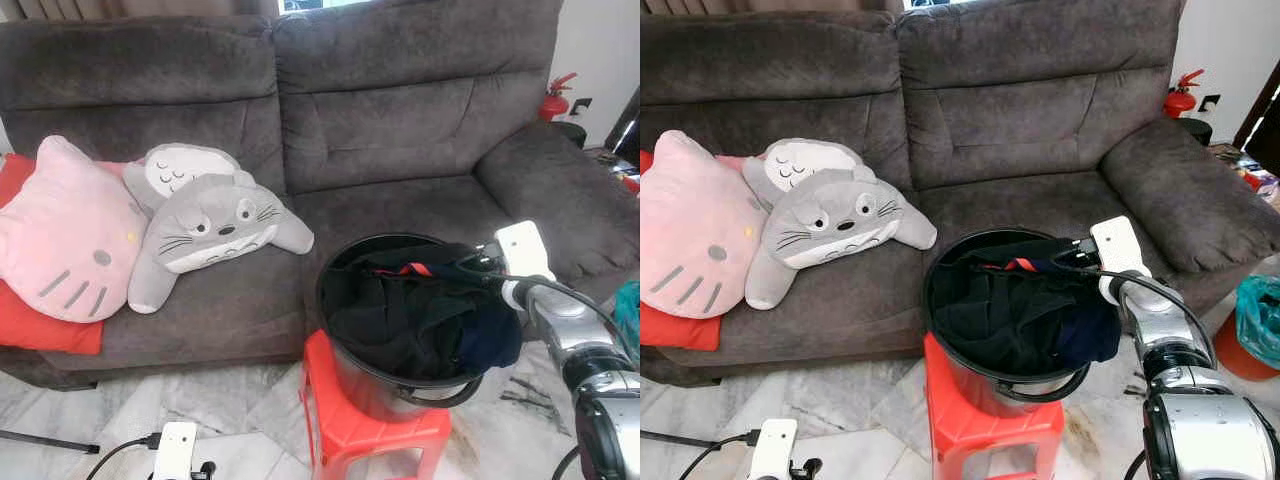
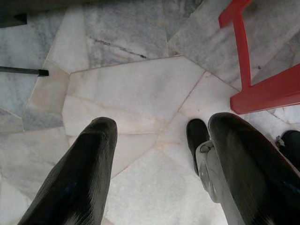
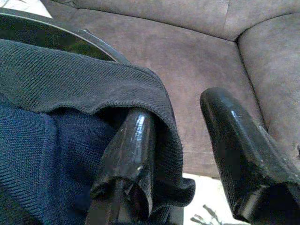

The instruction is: Hang hanger

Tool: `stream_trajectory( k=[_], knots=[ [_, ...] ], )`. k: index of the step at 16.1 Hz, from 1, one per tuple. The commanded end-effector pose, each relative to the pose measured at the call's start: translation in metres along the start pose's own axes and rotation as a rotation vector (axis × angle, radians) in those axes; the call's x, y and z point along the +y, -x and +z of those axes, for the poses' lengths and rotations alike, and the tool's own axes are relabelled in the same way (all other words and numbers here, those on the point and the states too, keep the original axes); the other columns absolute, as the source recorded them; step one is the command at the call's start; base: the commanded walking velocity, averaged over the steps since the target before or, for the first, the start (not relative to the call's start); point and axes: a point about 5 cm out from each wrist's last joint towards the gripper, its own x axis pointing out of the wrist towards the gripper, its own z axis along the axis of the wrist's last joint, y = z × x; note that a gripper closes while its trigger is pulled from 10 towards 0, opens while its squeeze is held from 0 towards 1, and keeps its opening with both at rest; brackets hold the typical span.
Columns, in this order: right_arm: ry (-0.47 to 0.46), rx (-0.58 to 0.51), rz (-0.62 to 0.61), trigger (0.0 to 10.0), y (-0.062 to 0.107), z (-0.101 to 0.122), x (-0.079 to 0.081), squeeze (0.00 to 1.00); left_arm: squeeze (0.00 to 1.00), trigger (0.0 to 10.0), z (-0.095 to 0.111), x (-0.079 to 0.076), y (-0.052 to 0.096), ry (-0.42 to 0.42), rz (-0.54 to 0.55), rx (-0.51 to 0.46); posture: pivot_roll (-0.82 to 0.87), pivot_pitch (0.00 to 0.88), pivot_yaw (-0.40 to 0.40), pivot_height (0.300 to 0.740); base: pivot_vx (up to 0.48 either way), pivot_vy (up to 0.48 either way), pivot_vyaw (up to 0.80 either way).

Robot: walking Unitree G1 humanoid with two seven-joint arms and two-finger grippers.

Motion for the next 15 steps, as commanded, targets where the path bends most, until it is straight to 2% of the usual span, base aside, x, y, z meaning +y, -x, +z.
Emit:
stream_trajectory(
  k=[1, 15],
  knots=[
    [-0.002, -0.004, 0.002, 0.0, -0.0004, 0.0013, 0.0, 0.0, 0.0, 10.0, -0.0046, 0.0053, 0.0011, -0.024, 0.014, 0.019, -0.08, 0.0, 0.059, 0.74, 0.0, 0.0, 0.0],
    [-0.001, -0.004, 0.025, 0.0, -0.0008, -0.0028, 0.0067, 0.0, 0.0, 10.0, -0.0054, 0.0084, 0.0016, -0.032, 0.025, 0.018, -0.08, 0.0, 0.061, 0.74, 0.0, 0.0, 0.0]
  ],
)
